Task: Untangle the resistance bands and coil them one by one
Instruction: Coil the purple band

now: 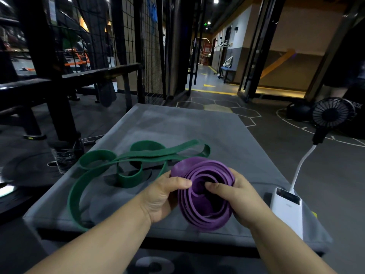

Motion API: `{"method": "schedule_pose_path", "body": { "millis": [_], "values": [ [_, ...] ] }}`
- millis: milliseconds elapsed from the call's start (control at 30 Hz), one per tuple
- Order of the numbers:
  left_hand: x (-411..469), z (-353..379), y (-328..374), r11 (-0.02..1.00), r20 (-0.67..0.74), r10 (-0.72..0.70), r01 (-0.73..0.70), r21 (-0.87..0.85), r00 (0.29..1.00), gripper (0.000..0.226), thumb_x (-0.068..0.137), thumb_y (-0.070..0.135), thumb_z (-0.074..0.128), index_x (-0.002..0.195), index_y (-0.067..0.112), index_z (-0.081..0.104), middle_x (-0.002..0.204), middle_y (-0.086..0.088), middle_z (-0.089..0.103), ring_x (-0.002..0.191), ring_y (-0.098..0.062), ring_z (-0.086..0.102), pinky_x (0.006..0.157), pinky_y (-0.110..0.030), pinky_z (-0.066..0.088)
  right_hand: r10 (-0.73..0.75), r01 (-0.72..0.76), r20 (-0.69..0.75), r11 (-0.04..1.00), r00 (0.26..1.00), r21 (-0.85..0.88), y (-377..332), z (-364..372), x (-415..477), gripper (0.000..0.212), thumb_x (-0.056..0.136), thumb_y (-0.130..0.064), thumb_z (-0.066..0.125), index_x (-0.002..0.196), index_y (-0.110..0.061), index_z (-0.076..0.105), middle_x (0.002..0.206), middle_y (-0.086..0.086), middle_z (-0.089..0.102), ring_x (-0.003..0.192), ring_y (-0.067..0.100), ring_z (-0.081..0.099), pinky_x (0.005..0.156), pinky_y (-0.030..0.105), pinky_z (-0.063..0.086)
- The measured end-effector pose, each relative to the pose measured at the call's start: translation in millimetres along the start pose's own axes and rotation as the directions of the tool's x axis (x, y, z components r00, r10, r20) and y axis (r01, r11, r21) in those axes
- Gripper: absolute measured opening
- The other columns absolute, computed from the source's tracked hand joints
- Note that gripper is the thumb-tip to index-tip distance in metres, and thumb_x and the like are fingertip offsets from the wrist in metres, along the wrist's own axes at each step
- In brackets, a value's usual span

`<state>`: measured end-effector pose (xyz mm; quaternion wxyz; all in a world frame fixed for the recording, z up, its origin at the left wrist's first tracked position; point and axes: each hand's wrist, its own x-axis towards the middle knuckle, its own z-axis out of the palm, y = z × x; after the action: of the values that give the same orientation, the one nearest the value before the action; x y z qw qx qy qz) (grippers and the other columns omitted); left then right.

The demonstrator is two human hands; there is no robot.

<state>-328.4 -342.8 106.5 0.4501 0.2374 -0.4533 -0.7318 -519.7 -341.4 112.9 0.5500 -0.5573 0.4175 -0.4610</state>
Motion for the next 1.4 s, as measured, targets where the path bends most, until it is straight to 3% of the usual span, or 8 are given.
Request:
{"method": "schedule_pose_path", "body": {
  "millis": [167, 367, 567, 700, 833, 967, 1167, 1400],
  "values": [
    [2.4, 1.7, 0.8, 0.996, -0.044, 0.028, -0.024, 0.089, 0.999, 0.054, 0.055, 0.016, 0.074, 0.109, 0.017, 0.074, 0.108, -0.015, 0.07, 0.098, -0.027, 0.067, 0.092, -0.04, 0.052, -0.005, 0.005, -0.03, 1.0, 1.0, -0.001, -2.2, 1.0, -2.1, 0.058, 0.06, -0.024, 0.083, 0.112, -0.007, 0.063, 0.101, 0.018, 0.073, 0.095, 0.035, 0.07, 0.087, 0.045, 0.056],
    [5.0, -2.4, 1.2, 0.937, -0.198, -0.036, 0.102, 0.334, 0.98, 0.071, 0.044, 0.023, 0.076, 0.111, 0.001, 0.067, 0.099, -0.014, 0.07, 0.092, -0.024, 0.064, 0.095, -0.039, 0.046, -0.009, -0.015, -0.119, 0.98, 0.993, -0.198, -4.0, 0.2, -3.8, 0.03, 0.077, -0.008, 0.08, 0.103, -0.014, 0.065, 0.092, 0.01, 0.074, 0.089, 0.032, 0.07, 0.086, 0.048, 0.057],
    [2.4, -4.4, 9.0, 0.777, -0.198, 0.027, 0.104, 0.621, 0.98, 0.071, 0.047, 0.024, 0.084, 0.113, 0.025, 0.058, 0.105, 0.002, 0.073, 0.098, -0.012, 0.069, 0.093, -0.034, 0.054, -0.081, 0.004, -0.151, 0.892, 0.985, -0.452, -8.6, 3.5, -4.5, 0.019, 0.076, -0.012, 0.079, 0.087, -0.015, 0.064, 0.079, 0.004, 0.071, 0.076, 0.024, 0.068, 0.075, 0.045, 0.056],
    [4.2, -2.8, 9.1, 0.767, -0.225, 0.015, 0.133, 0.627, 0.974, 0.076, 0.043, 0.033, 0.091, 0.112, 0.017, 0.063, 0.102, -0.001, 0.074, 0.097, -0.02, 0.07, 0.094, -0.043, 0.054, -0.097, 0.035, -0.123, 0.904, 0.988, -0.426, -11.9, 8.4, -7.0, 0.018, 0.074, -0.009, 0.08, 0.083, -0.016, 0.066, 0.072, 0.0, 0.07, 0.068, 0.017, 0.066, 0.068, 0.035, 0.055],
    [4.1, -1.1, 7.0, 0.819, -0.215, -0.022, 0.141, 0.556, 0.976, 0.063, 0.052, 0.016, 0.087, 0.11, 0.004, 0.067, 0.103, -0.015, 0.073, 0.1, -0.033, 0.068, 0.097, -0.044, 0.052, -0.086, 0.05, -0.093, 0.94, 0.992, -0.336, -10.5, 7.1, -7.5, 0.022, 0.061, -0.022, 0.08, 0.08, -0.02, 0.068, 0.073, 0.004, 0.07, 0.068, 0.018, 0.066, 0.066, 0.032, 0.053],
    [2.2, 5.8, 0.0, 0.881, -0.181, -0.09, 0.163, 0.443, 0.979, 0.038, 0.058, 0.007, 0.076, 0.096, 0.012, 0.076, 0.095, -0.01, 0.074, 0.09, -0.022, 0.069, 0.084, -0.026, 0.054, -0.084, 0.062, -0.067, 0.958, 0.994, -0.279, -8.6, 4.5, -6.4, 0.023, 0.061, -0.023, 0.077, 0.083, -0.022, 0.071, 0.079, 0.009, 0.072, 0.073, 0.023, 0.068, 0.071, 0.037, 0.055],
    [-0.4, 11.1, 3.9, 0.934, -0.166, -0.079, 0.132, 0.333, 0.983, 0.048, 0.056, 0.023, 0.08, 0.101, 0.008, 0.075, 0.104, -0.021, 0.07, 0.095, -0.032, 0.065, 0.1, -0.047, 0.045, -0.064, 0.058, -0.042, 0.99, 0.997, -0.125, -10.8, 2.4, -5.9, 0.022, 0.063, -0.018, 0.078, 0.084, -0.015, 0.073, 0.084, 0.02, 0.071, 0.075, 0.027, 0.068, 0.071, 0.035, 0.056],
    [-3.9, 10.3, 6.9, 0.895, -0.131, -0.142, 0.184, 0.407, 0.981, 0.027, 0.065, 0.018, 0.072, 0.092, 0.015, 0.077, 0.094, -0.01, 0.074, 0.088, -0.021, 0.07, 0.085, -0.03, 0.051, -0.066, 0.045, -0.1, 0.979, 0.993, -0.201, -6.6, 6.6, -9.3, 0.015, 0.077, -0.008, 0.08, 0.089, -0.011, 0.071, 0.079, 0.011, 0.074, 0.073, 0.023, 0.069, 0.069, 0.029, 0.056]
  ]
}}
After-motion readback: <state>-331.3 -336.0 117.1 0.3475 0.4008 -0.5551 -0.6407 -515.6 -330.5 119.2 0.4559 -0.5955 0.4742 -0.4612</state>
